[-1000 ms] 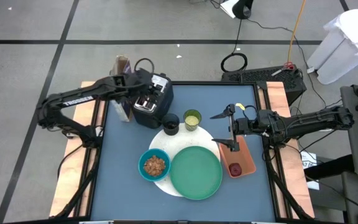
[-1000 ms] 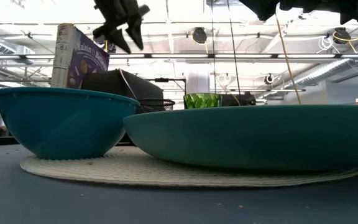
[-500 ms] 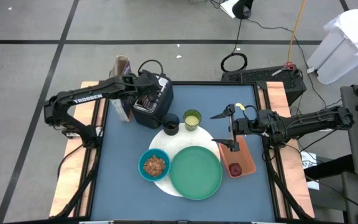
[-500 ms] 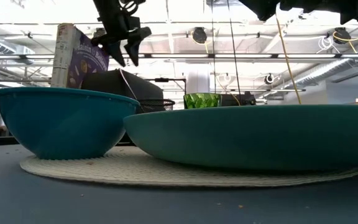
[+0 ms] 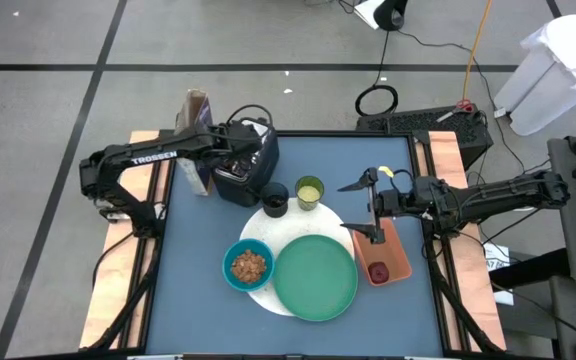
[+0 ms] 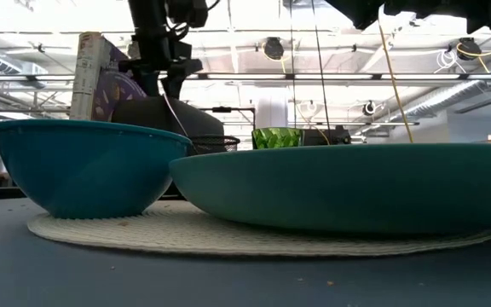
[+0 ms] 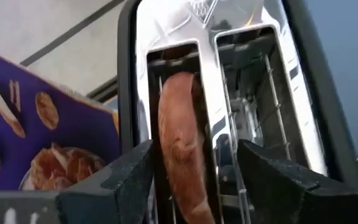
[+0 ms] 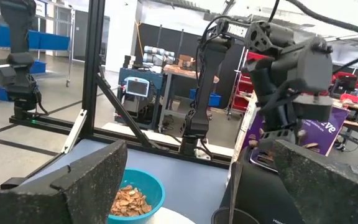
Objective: Arrange a breakfast setting
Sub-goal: Put the brown toasted bread on the green plate
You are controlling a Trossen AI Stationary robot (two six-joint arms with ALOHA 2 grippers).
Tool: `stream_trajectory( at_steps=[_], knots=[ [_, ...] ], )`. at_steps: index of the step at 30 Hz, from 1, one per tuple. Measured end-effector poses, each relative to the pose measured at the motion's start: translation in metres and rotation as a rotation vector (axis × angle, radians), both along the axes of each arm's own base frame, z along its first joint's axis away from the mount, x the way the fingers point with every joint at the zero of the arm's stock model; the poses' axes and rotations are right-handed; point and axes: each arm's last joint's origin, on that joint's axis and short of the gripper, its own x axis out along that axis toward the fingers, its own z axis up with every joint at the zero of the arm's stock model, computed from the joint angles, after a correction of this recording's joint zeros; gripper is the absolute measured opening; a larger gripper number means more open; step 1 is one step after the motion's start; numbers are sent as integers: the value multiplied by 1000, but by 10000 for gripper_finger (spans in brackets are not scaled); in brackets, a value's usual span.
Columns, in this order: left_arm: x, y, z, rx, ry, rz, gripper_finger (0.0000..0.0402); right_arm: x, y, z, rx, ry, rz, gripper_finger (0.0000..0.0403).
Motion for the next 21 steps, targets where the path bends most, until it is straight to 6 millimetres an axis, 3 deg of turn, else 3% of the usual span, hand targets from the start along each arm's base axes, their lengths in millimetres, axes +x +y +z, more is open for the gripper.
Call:
stream_trajectory(
  at_steps=[12, 21],
  knots=[
    [2, 1, -1, -7, -16, 13, 138, 0, 0, 0, 0, 1, 0, 396],
    [2, 1, -1, 0, -10, 18, 94, 0, 0, 0, 0, 2, 0, 396]
  ],
)
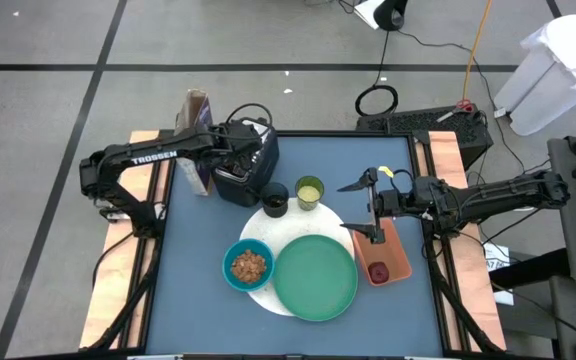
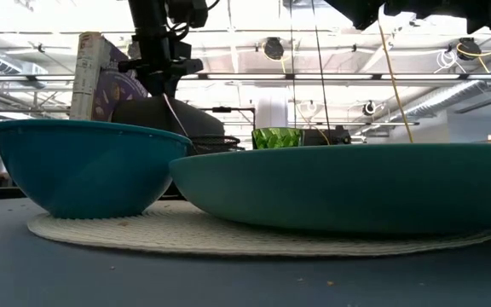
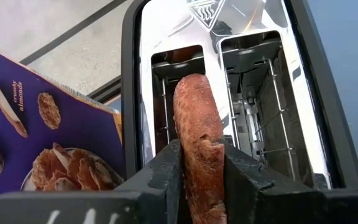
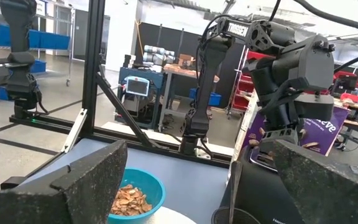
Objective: Arrange a breakfast setting
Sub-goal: Put the brown toasted bread on the green plate
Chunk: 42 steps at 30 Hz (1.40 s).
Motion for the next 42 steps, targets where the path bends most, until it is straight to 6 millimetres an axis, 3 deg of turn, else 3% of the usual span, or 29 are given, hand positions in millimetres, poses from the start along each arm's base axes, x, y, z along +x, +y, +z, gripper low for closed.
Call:
stream_trajectory(
  at_steps=[10, 17, 29, 42],
  knots=[
    [0, 0, 0, 0, 1, -2, 59, 0, 0, 0, 0, 0, 0, 396],
    [-4, -2, 7, 8, -26, -3, 56, 0, 0, 0, 0, 0, 0, 396],
    [-22, -8, 32, 46, -131, -3, 56, 0, 0, 0, 0, 0, 0, 396],
    [-31, -14, 64, 135, -356, -25, 55, 0, 0, 0, 0, 0, 0, 396]
  ],
)
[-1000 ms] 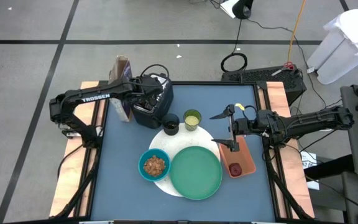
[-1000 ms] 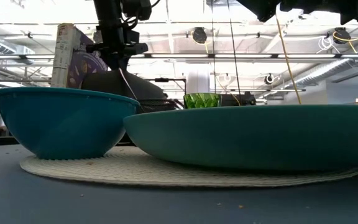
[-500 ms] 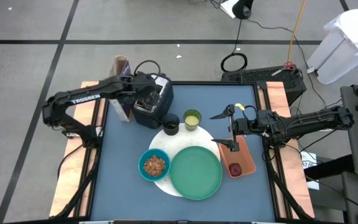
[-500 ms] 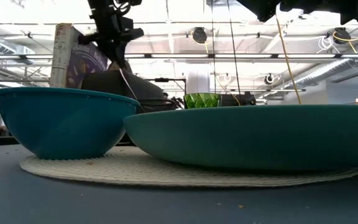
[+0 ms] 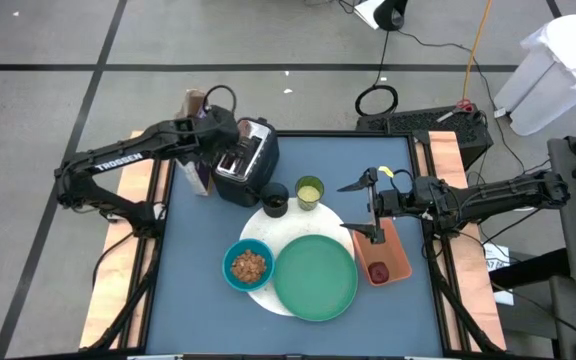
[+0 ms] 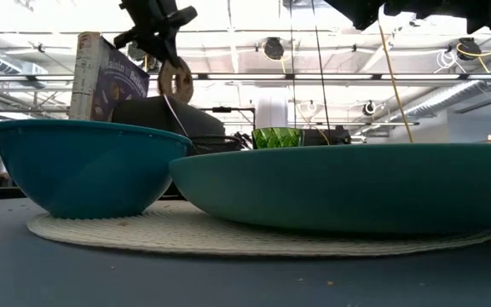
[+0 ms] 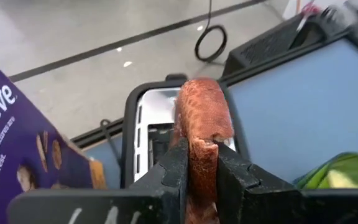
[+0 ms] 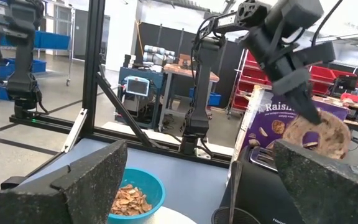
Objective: Arrange a breakfast setting
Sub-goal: Put the brown toasted bread on the green plate
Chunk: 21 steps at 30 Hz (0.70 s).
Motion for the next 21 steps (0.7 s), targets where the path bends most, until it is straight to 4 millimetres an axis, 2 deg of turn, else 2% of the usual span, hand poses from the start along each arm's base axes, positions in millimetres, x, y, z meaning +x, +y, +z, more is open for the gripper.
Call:
stream_trajectory(
  at_steps=[11, 21],
  knots=[
    [3, -13, 21, 28, -187, -111, 55, 0, 0, 0, 0, 1, 0, 396],
    [18, -48, 27, -64, -296, -359, 55, 0, 0, 0, 0, 1, 0, 396]
  ],
)
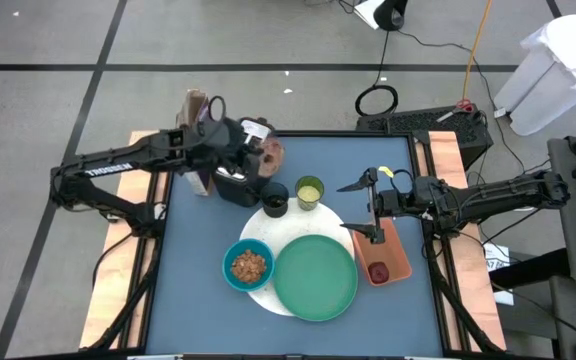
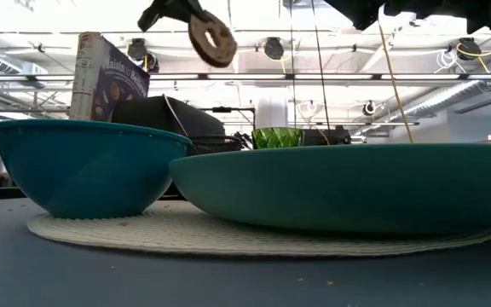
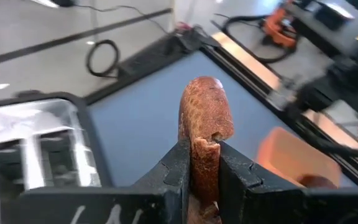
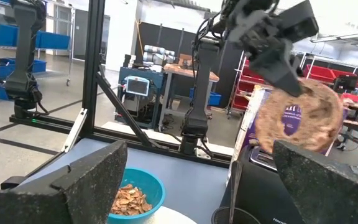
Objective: Arrange a breakfast setting
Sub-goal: Put the brown toasted bread on the green plate
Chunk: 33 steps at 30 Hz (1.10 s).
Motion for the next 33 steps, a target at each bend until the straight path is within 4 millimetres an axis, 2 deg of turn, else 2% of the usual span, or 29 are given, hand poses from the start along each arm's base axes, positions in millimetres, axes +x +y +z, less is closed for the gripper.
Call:
stream_trajectory(
  at_steps=[8, 15, 27, 33],
  knots=[
    [16, -41, -8, -50, 6, -130, 55, 0, 0, 0, 0, 1, 0, 396],
    [43, -78, -26, -95, 10, -221, 55, 0, 0, -1, 0, 6, 0, 396],
    [90, -152, -79, -196, 17, -339, 56, 0, 0, -1, -1, 12, 0, 396],
    [112, -176, -114, -235, 27, -351, 56, 0, 0, -1, -1, 16, 0, 396]
  ],
)
